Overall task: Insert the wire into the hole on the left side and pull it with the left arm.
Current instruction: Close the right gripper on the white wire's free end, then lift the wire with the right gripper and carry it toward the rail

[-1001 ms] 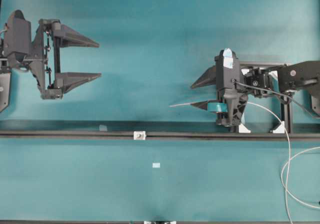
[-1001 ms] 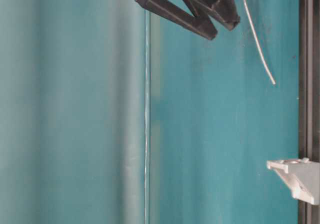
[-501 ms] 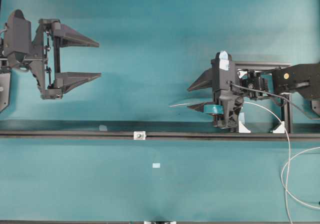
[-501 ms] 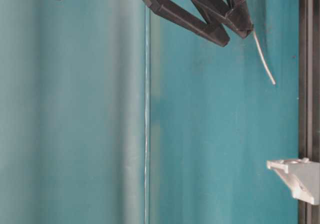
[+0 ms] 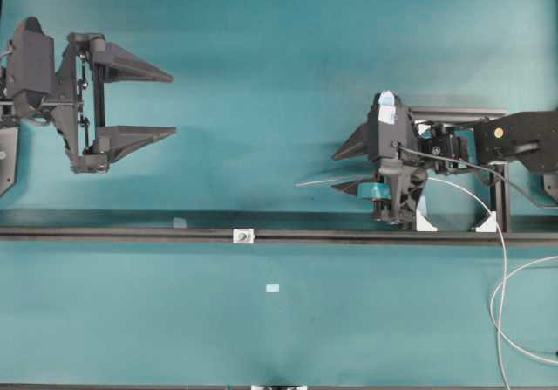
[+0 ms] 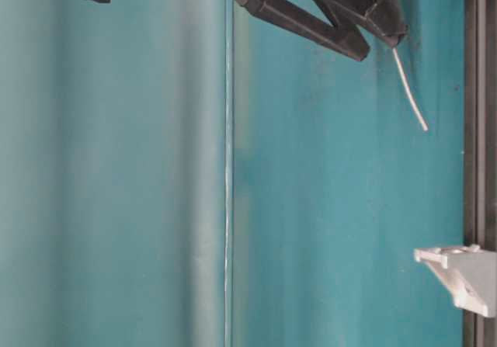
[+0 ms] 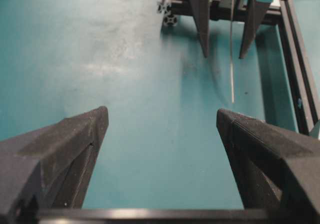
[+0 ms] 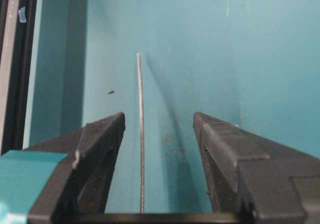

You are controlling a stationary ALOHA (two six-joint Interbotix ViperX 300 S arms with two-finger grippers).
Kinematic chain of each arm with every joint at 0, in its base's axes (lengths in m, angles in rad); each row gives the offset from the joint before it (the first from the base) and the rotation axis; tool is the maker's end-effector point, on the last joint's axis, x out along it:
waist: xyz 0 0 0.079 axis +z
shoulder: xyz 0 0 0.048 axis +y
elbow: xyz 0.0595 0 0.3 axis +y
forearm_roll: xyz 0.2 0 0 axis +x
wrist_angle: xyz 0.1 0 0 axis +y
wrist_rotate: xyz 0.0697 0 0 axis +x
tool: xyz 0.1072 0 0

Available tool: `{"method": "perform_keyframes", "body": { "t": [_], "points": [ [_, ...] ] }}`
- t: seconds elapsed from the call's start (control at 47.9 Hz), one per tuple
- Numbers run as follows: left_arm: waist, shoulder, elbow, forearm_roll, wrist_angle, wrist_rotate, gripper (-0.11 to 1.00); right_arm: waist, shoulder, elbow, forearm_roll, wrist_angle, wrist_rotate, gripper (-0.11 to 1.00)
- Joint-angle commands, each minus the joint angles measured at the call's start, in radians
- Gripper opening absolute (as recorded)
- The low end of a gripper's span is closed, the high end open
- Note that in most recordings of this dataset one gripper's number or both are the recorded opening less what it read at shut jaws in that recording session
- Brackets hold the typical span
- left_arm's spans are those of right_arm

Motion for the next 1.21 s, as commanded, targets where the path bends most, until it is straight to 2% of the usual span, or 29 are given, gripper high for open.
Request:
{"method": "perform_keyframes", "body": {
  "t": [0.0,0.209,0.334,0.396,0.542,0.605,1.001,1.189],
  "points": [
    [0.003,-0.005,-0.008,-0.002,-0.008,0.002,0.77,0.002,-0.006,-0.015,0.002,-0.003,0.002,0.65],
    [0.003,-0.003,-0.008,-0.002,-0.008,0.002,0.77,0.002,0.005,-0.02,0.002,-0.006,0.002,0.65],
    [0.003,-0.005,-0.008,-0.002,-0.006,0.002,0.77,0.002,0.008,-0.021,0.002,-0.009,0.002,0.59],
    [0.005,-0.003,-0.008,-0.002,-0.006,0.002,0.77,0.002,0.008,-0.021,0.002,-0.011,0.002,0.48],
    [0.003,-0.005,-0.008,-0.002,-0.006,0.002,0.77,0.002,0.008,-0.021,0.002,-0.031,-0.002,0.13],
    [0.005,-0.005,-0.008,-0.002,-0.006,0.002,0.77,0.0,0.008,-0.021,0.002,-0.038,-0.002,0.06],
    [0.003,-0.003,-0.006,-0.002,-0.006,0.002,0.77,0.002,0.005,-0.021,0.002,-0.041,-0.003,0.05],
    [0.005,-0.003,-0.006,-0.002,-0.005,0.0,0.77,0.002,-0.048,-0.02,0.0,-0.031,-0.011,0.05]
  ]
}}
